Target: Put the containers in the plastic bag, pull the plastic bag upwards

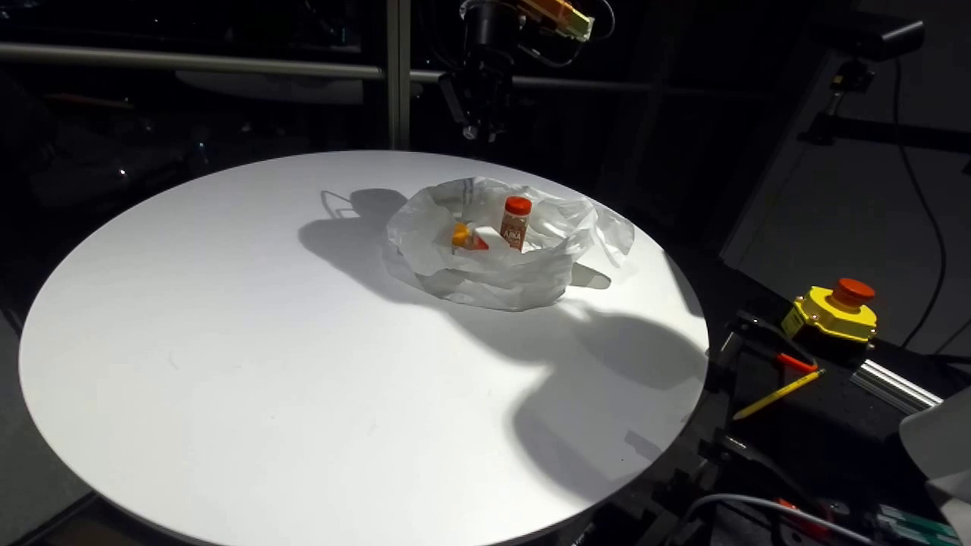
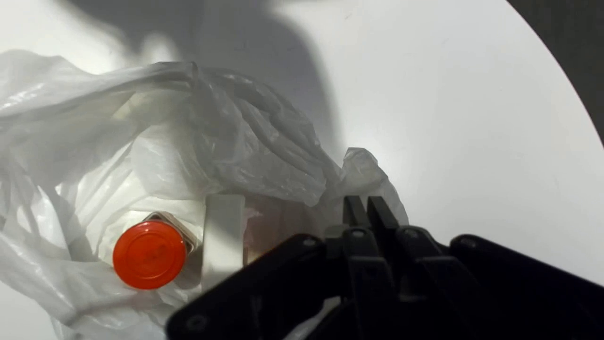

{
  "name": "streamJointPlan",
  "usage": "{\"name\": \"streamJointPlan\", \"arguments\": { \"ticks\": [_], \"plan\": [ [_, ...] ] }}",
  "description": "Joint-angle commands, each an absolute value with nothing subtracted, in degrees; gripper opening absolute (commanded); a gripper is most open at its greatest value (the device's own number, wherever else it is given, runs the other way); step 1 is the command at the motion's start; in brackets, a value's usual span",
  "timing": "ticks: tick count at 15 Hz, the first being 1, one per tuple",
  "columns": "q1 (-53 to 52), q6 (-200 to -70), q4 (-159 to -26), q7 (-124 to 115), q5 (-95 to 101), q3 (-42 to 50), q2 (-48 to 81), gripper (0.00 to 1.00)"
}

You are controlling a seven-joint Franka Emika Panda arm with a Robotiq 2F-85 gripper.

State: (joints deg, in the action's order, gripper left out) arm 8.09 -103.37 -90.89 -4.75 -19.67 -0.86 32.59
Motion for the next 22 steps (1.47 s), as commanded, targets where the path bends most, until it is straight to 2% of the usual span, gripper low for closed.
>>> {"name": "streamJointPlan", "arguments": {
  "ticks": [1, 3, 4, 6, 7, 11, 15, 22],
  "plan": [
    [7.84, -99.31, -88.99, -6.33, -21.27, -0.26, 31.69, 0.09],
    [7.08, -100.78, -91.11, -7.41, -20.66, 0.20, 29.99, 0.09],
    [6.75, -101.80, -92.44, -7.07, -20.01, 0.34, 28.86, 0.33],
    [6.73, -102.18, -94.72, -6.43, -20.47, 0.20, 26.53, 0.34],
    [7.09, -102.16, -95.80, -6.48, -21.86, -0.04, 25.38, 0.40],
    [7.74, -108.47, -100.57, -6.99, -29.68, -0.18, 22.20, 0.72],
    [6.82, -116.84, -105.38, -9.58, -31.40, 1.34, 22.02, 0.99],
    [4.54, -129.18, -118.29, -21.26, -21.51, 6.44, 16.33, 1.00]
  ]
}}
